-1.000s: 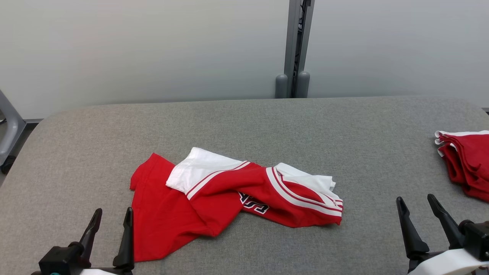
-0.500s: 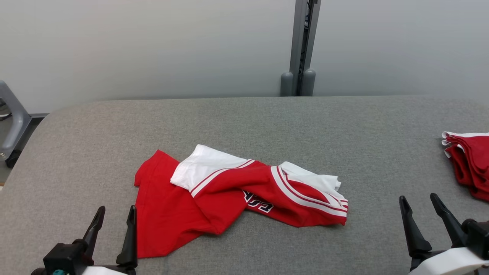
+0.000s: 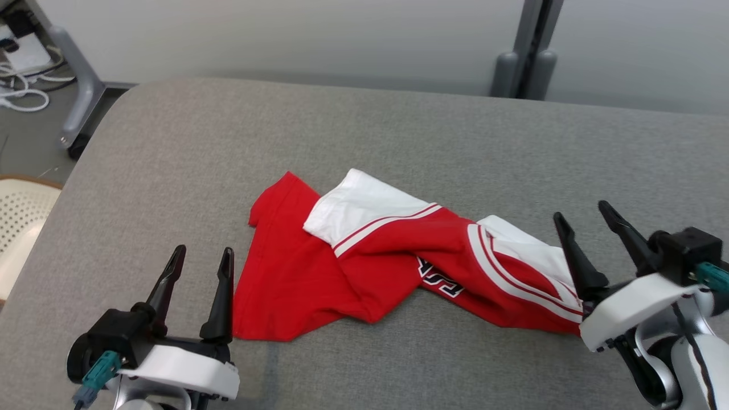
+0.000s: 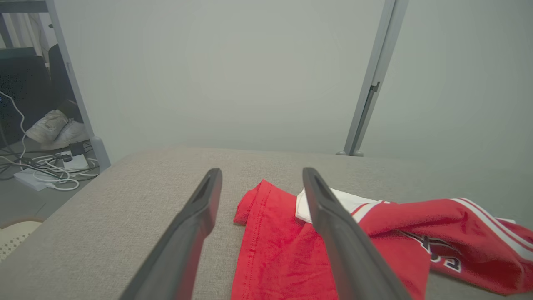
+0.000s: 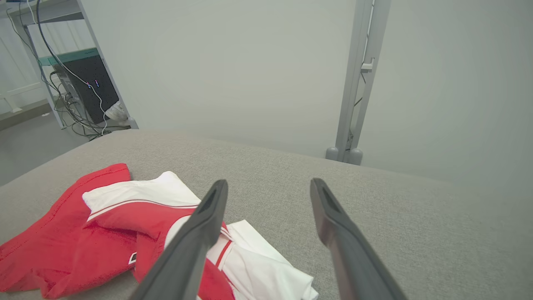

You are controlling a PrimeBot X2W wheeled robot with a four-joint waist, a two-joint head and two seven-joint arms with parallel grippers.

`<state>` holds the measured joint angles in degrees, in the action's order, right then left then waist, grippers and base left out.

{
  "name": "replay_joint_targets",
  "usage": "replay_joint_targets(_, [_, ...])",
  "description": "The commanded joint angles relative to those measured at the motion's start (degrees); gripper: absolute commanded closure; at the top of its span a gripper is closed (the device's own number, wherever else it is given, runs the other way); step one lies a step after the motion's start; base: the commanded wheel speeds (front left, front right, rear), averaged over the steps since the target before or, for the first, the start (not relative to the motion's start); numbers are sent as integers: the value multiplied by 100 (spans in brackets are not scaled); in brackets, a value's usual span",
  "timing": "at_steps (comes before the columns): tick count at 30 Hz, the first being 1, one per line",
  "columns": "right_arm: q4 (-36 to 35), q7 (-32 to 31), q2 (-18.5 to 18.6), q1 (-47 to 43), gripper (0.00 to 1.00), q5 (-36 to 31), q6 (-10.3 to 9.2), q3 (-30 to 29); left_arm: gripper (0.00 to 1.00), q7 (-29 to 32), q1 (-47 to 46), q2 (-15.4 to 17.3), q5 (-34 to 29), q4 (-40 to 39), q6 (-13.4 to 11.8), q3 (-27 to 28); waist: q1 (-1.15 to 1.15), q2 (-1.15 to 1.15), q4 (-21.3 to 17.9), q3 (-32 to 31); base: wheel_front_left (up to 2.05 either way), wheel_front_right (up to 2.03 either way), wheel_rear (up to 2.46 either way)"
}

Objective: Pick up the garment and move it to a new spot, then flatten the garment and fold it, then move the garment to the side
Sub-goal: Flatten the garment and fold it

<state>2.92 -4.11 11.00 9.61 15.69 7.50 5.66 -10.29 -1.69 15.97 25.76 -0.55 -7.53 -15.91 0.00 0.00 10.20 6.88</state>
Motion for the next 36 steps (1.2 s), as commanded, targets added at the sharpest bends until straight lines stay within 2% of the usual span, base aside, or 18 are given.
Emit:
replay_joint_targets(1, [219, -123, 172, 285, 0, 115, -1, 282, 0, -81, -228, -44, -31, 105, 51, -27, 0, 0, 408, 404, 0, 0, 0])
replay_joint_targets(5, [616, -278, 373, 648, 0, 383, -1, 822, 0, -204, -406, -167, 8, 340, 124, -71, 0, 0, 612, 566, 0, 0, 0])
replay_joint_targets(14, [948, -491, 530, 818, 0, 800, -1, 1469, 0, -372, -532, -255, 45, 642, 192, -2, 0, 0, 690, 684, 0, 0, 0])
replay_joint_targets(15, [967, -520, 531, 859, 8, 863, -1, 1536, 0, -382, -551, -258, 40, 666, 194, 6, 0, 0, 683, 699, 0, 0, 0])
replay_joint_targets(16, [991, -536, 560, 902, 56, 891, -1, 1558, 0, -387, -586, -258, 34, 687, 202, 14, 0, 0, 674, 712, 0, 0, 0])
replay_joint_targets(17, [989, -508, 576, 950, 98, 937, -1, 1593, 0, -393, -623, -263, 28, 702, 210, 20, 0, 0, 668, 726, 0, 0, 0])
replay_joint_targets(18, [994, -488, 585, 990, 100, 975, -1, 1623, 0, -409, -653, -269, 23, 716, 215, 28, 0, 0, 661, 737, 0, 0, 0])
replay_joint_targets(25, [868, -152, 677, 1228, 100, 1069, -1, 1540, 0, -462, -690, -307, -8, 799, 229, 107, 0, 0, 511, 725, 0, 0, 0])
replay_joint_targets(30, [725, 84, 698, 1171, 100, 929, -1, 1035, 0, -482, -668, -302, -45, 801, 242, 143, 0, 0, 334, 689, 0, 0, 0])
replay_joint_targets(36, [343, 189, 587, 646, 100, 710, -1, 273, 0, -491, -599, -269, -71, 777, 232, 195, 0, 0, 93, 622, 0, 0, 0])
